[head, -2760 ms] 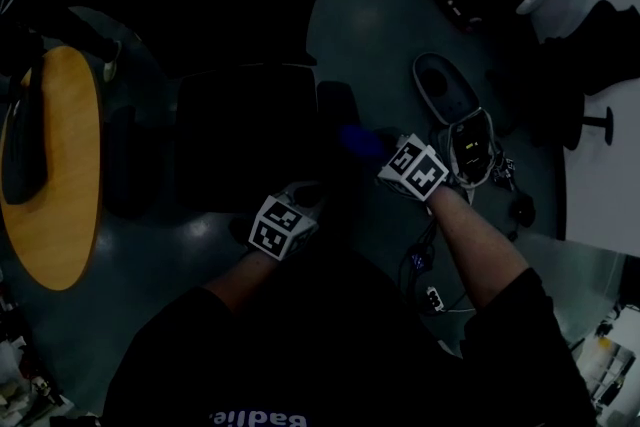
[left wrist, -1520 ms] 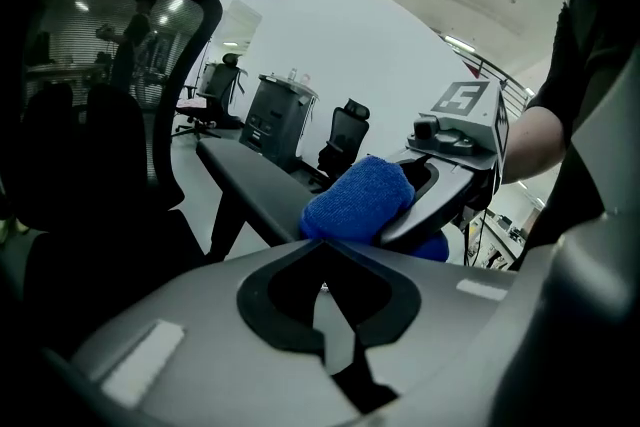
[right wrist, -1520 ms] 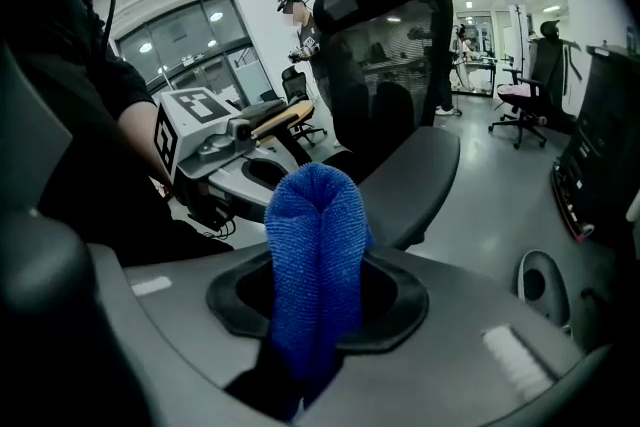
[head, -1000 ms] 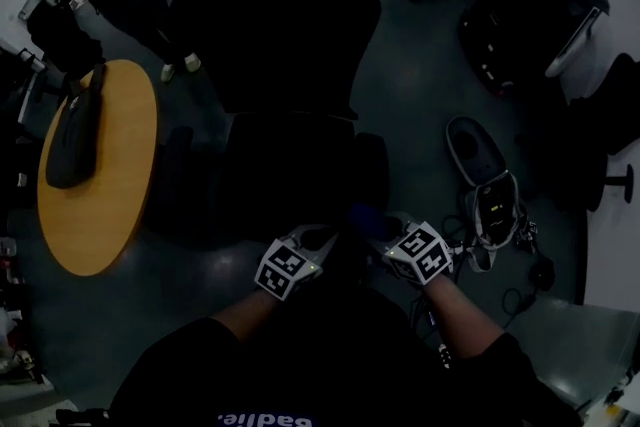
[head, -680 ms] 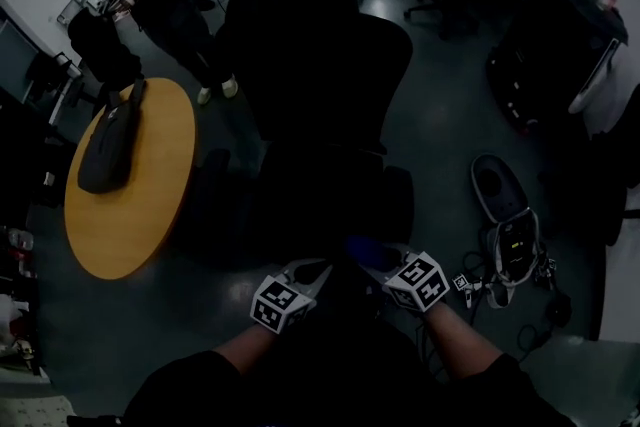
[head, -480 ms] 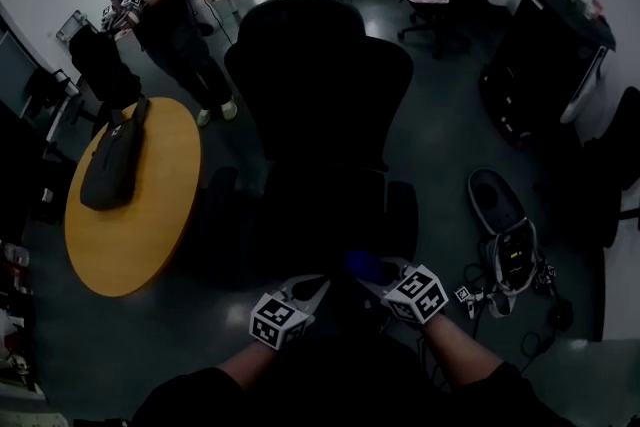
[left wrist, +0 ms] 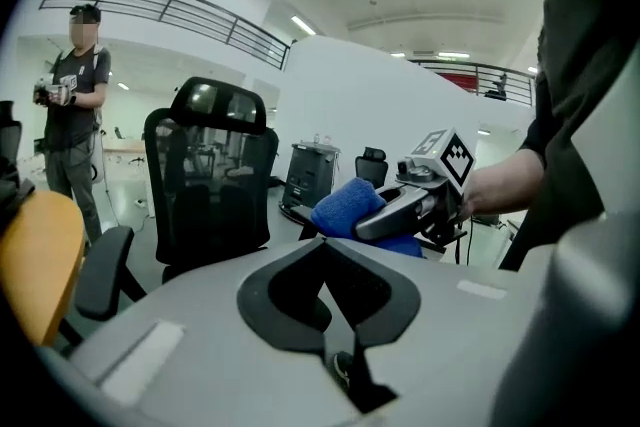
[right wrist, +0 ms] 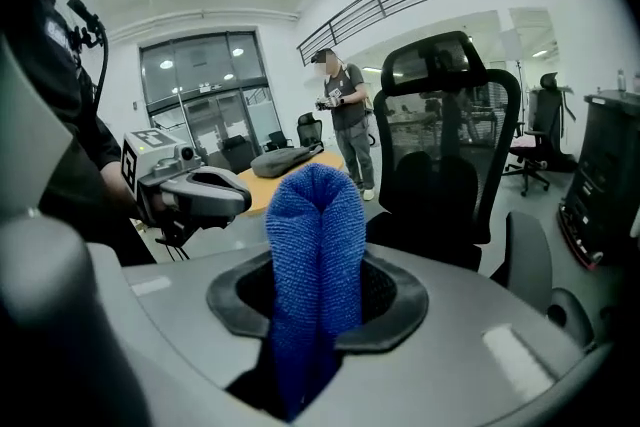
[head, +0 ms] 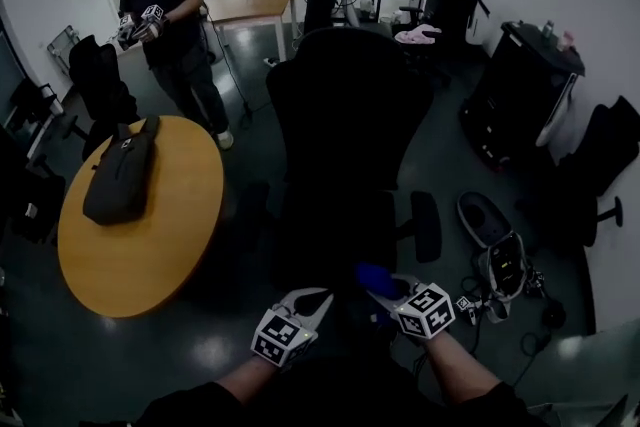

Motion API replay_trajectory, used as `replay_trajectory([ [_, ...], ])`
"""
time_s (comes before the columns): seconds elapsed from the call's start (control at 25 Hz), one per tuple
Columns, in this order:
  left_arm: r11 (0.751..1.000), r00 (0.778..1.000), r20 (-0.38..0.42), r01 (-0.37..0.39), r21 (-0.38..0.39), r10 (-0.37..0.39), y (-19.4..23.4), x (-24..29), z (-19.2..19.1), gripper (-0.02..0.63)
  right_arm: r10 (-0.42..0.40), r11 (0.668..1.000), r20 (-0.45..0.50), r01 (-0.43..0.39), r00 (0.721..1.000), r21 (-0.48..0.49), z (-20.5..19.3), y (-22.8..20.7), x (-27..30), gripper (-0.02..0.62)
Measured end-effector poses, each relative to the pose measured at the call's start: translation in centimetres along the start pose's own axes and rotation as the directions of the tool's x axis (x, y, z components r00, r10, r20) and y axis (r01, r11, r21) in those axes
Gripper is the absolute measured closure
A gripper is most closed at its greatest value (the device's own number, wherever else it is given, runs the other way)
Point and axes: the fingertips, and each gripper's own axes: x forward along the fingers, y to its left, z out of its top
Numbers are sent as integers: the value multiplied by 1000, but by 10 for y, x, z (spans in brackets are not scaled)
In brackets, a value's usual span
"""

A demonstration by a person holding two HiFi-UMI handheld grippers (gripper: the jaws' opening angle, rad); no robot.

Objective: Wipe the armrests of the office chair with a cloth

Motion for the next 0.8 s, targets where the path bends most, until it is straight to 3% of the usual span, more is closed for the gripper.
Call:
replay_trajectory([
  [0.12,998,999,8,44,39,-44,-3,-31,-17,589,-42,999,-22,41,999,-11,-6,36,8,465],
  [0.4,992,991,57,121,32,-123,-29,-77,-36,589,-80,997,-60,79,995,-18,-22,106,4,465],
  [0.8,997,986,150,72,-7,-70,-28,-126,-24,589,-68,993,67,73,995,-88,-3,166,-13,465],
])
